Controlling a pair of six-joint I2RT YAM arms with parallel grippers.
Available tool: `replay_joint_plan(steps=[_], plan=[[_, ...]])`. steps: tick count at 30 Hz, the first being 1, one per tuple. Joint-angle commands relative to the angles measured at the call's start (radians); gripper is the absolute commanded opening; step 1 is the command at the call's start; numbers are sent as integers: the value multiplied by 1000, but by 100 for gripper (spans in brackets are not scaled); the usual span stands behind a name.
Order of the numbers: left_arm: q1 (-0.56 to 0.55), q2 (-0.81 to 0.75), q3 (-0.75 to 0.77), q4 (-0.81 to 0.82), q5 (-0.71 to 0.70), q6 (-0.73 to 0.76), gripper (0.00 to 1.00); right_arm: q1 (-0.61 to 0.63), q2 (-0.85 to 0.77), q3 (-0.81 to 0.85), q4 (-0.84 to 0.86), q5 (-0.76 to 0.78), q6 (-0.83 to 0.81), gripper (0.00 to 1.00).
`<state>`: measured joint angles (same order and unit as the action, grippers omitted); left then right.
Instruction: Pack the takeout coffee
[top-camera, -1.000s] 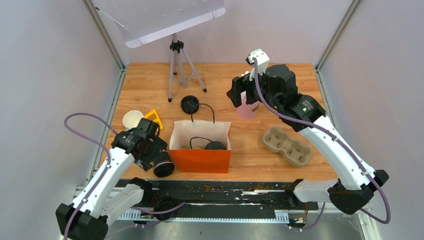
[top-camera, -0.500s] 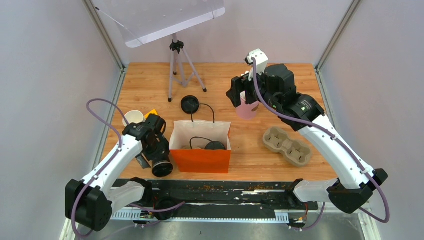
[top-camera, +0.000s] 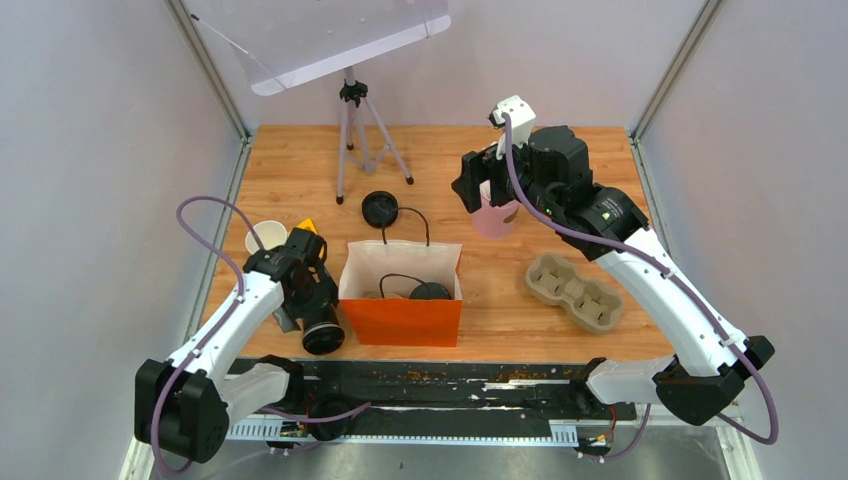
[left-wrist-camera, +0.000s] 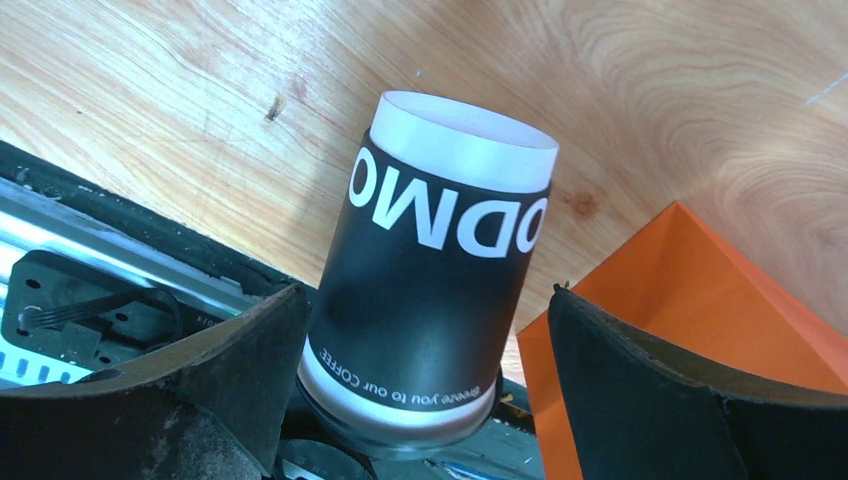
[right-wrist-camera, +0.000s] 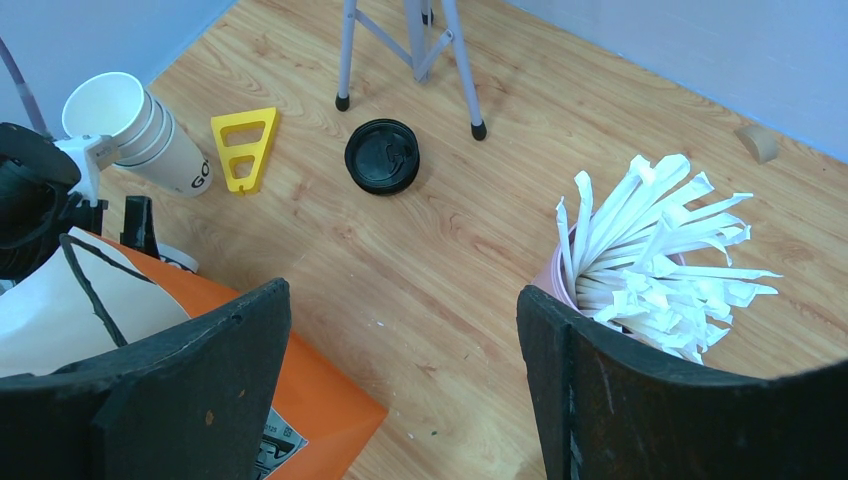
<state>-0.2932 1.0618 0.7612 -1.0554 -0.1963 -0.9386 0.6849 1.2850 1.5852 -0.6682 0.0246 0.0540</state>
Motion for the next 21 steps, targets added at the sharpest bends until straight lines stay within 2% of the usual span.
replay_joint_plan(steps=[1, 12, 17, 21], plan=[[31, -7, -40, 86, 48, 41, 94, 3, -14, 21, 40, -9, 4, 83], [51, 32, -41, 102, 66, 55, 77, 4, -24, 16, 33, 0, 20, 83], [52, 22, -40, 94, 85, 46, 66, 4, -26, 8, 40, -4, 38, 82], [52, 18, -39, 82, 85, 47, 63, 4, -28, 12, 39, 5, 44, 82]])
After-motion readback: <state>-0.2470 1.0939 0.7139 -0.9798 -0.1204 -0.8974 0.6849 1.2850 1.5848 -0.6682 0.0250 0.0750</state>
